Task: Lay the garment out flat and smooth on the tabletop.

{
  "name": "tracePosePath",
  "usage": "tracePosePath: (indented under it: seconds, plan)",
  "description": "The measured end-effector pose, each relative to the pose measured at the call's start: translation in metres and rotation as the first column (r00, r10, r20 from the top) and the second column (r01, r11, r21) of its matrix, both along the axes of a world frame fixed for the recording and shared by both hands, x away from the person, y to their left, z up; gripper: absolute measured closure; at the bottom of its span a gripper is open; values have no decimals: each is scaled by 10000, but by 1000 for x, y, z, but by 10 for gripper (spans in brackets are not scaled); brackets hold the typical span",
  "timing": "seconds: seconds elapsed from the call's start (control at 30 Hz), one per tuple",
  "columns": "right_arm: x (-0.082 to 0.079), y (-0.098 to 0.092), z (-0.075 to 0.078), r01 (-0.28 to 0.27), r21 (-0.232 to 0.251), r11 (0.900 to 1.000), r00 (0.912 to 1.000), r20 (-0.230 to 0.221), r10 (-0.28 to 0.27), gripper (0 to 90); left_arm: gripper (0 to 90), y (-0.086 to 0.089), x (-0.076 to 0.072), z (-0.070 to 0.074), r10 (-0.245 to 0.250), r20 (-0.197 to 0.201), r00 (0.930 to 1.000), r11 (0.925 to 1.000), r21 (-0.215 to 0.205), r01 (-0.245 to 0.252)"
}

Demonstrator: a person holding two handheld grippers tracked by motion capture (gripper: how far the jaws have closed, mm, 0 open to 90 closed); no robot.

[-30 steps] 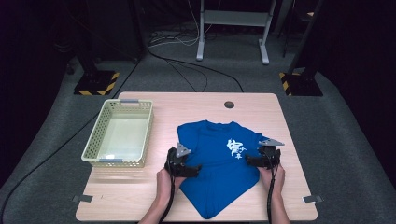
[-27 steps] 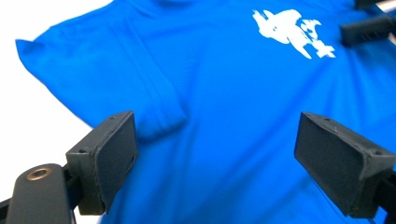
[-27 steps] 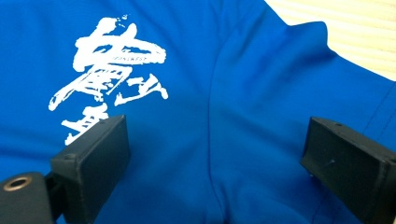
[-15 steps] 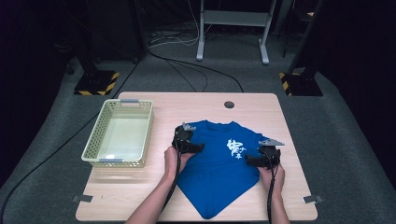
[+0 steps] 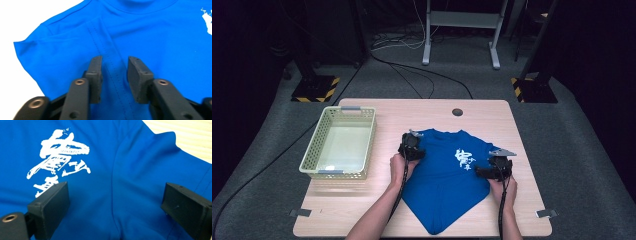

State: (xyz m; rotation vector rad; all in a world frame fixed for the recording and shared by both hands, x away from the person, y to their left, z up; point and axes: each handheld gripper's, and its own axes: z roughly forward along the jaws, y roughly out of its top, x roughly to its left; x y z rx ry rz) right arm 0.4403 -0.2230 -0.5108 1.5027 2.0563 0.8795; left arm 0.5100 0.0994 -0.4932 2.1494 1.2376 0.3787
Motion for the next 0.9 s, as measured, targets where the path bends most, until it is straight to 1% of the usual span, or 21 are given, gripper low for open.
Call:
tracePosePath:
  seconds: [0.07, 0.27, 0.3, 0.4, 0.5, 0.53, 0.63, 0.77, 0.9]
  plan:
    - [0, 0, 0, 0, -1, 10000, 10000, -1, 0, 70, 694, 1, 1, 0, -75, 37, 10000, 9999, 140, 75]
    - [0, 0, 0, 1, 0, 10000, 10000, 0, -1, 71, 823, 7, 3, 0, -183, 128, 9998, 9998, 91, 182]
    - [0, 0, 0, 2, -1, 10000, 10000, -1, -2, 71, 833, 8, 3, 0, -205, 143, 9997, 9997, 97, 203]
    - [0, 0, 0, -3, -2, 10000, 10000, 9, 3, 72, 848, 12, 2, 2, -185, 214, 9996, 9998, -62, 186]
    - [0, 0, 0, -3, -1, 10000, 10000, 8, 3, 72, 853, 17, 1, 6, -180, 343, 9993, 9997, -148, 185]
    - [0, 0, 0, 0, 0, 10000, 10000, 9, 0, 72, 858, 18, 0, 8, -148, 431, 9990, 9998, -100, 153]
    - [0, 0, 0, -1, 1, 10000, 10000, 10, 1, 72, 860, 27, -2, 12, 125, 656, 9978, 9998, -164, -114]
    - [0, 0, 0, -5, -2, 10000, 10000, 8, 5, 72, 860, 44, -2, 16, 477, 770, 9959, 9986, -269, -457]
    - [0, 0, 0, -3, -2, 10000, 10000, 8, 3, 72, 863, 60, -3, 18, 839, 798, 9933, 9963, -248, -822]
